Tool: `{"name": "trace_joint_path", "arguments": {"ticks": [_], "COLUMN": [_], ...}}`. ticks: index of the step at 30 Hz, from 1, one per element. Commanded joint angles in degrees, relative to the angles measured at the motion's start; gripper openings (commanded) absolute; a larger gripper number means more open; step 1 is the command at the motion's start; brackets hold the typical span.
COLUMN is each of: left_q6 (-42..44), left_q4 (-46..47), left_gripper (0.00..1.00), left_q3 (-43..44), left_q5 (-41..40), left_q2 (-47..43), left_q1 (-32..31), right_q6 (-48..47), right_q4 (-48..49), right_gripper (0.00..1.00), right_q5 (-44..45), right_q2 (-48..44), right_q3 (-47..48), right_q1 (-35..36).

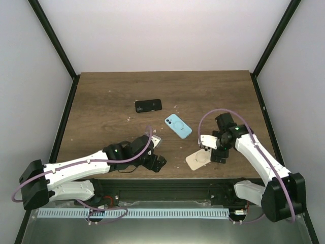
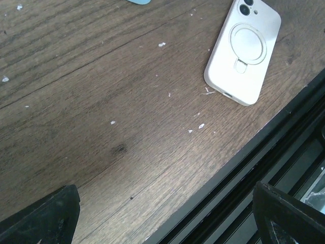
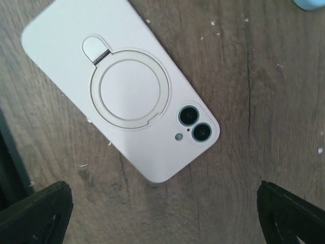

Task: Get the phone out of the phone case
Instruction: Pick up the phone at the center of the board.

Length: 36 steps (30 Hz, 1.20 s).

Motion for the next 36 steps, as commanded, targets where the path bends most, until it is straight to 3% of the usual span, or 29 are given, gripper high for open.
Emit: {"name": "trace_joint_path", "arguments": {"ticks": [1, 8, 14, 25, 36], "left_q6": [-1.0, -4.6, -9.7, -11.8, -12.8], "left_q4": [2.0, -0.8, -2.9, -5.0, -4.8], "left_gripper": [0.94, 0.95, 0.98, 0.98, 0.99], "left_q3": [-1.3, -4.2, -6.2, -7.9, -8.5], "left_q5": [0.2, -5.9, -11.0, -11.7, -12.9], "left_q2": [-0.9, -8.8, -14.9, -18.5, -19.3], "left_q1": [-0.3, -0.3, -0.2, -0.1, -0.1], "right_q6": [-0.5, 24.8, 42.2, 49.2, 48.7], "right_q4": [10.8, 8.0, 11.8, 13.4, 16.6], "right_gripper": [1.0, 1.0, 1.0, 1.0, 1.0], "right_q5": [7.5, -7.9, -7.2, -5.3, 3.7], "right_q2": [3.6, 27.5, 38.0, 48.3, 50.4], "right_q3": [-0.8, 21.9, 30.0, 34.1, 33.0], "right_q1": [4.0, 4.2, 7.2, 11.7, 16.7]}}
